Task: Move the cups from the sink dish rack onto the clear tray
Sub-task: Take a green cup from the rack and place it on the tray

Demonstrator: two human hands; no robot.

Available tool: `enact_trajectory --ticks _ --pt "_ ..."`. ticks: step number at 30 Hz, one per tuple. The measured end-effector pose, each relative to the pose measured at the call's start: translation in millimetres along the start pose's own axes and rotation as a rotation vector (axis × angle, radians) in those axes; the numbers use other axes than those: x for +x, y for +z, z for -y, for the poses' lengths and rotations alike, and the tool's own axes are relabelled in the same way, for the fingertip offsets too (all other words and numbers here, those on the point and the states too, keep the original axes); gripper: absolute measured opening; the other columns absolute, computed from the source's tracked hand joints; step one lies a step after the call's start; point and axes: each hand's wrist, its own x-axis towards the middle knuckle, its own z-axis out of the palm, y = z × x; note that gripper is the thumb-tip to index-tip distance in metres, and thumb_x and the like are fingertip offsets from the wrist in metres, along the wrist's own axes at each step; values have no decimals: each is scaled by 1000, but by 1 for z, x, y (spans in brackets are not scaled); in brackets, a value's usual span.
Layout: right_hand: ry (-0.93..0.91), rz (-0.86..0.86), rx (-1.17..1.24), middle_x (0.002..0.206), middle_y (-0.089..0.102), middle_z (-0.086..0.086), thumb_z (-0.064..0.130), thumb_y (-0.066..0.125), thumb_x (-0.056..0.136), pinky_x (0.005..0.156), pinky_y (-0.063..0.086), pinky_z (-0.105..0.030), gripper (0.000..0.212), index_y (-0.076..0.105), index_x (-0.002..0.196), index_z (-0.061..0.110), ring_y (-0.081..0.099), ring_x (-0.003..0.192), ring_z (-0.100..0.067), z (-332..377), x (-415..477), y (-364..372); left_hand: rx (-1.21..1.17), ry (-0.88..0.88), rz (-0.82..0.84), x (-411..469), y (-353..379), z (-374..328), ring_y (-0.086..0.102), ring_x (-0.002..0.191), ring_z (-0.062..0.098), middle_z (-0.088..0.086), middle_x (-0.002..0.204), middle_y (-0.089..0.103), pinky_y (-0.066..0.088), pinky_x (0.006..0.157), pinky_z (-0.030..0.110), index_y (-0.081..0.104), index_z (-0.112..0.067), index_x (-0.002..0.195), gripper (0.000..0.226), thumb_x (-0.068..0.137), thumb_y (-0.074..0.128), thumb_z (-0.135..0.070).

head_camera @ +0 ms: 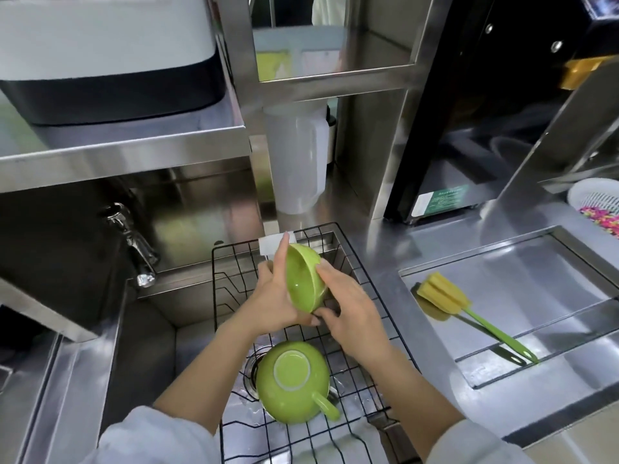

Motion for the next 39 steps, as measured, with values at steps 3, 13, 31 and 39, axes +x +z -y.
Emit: enact_trajectory --ticks 3,13,31,39 --pt "-91 -1 0 133 52 -8 -2 72 64 109 30 -19 68 50 127 6 43 124 -13 6 5 -5 -64 43 -26 -6 -9 -1 33 111 17 0 122 12 32 94 28 -16 -60 124 134 52 88 -15" --pt "273 227 371 149 33 9 28 80 63 112 33 -39 88 34 138 32 31 135 -5 53 22 -23 -327 165 -195 -53 -40 -1 33 128 12 -2 133 27 29 111 36 7 -54 122 120 36 88 -35" --pt "97 483 676 121 54 15 26 87 44 82 46 -10 89 42 119 43 55 105 6 180 28 17 13 282 -375 -181 -147 -8 17 137 2 -30 136 21 17 114 54 12 -44 132 112 45 83 -51" --pt "-54 546 616 120 50 27 25 91 42 91 42 -8 94 39 118 45 50 109 14 263 30 85 344 154 -634 -262 -205 30 18 116 -9 -28 123 21 16 113 50 18 -20 139 109 52 76 -51"
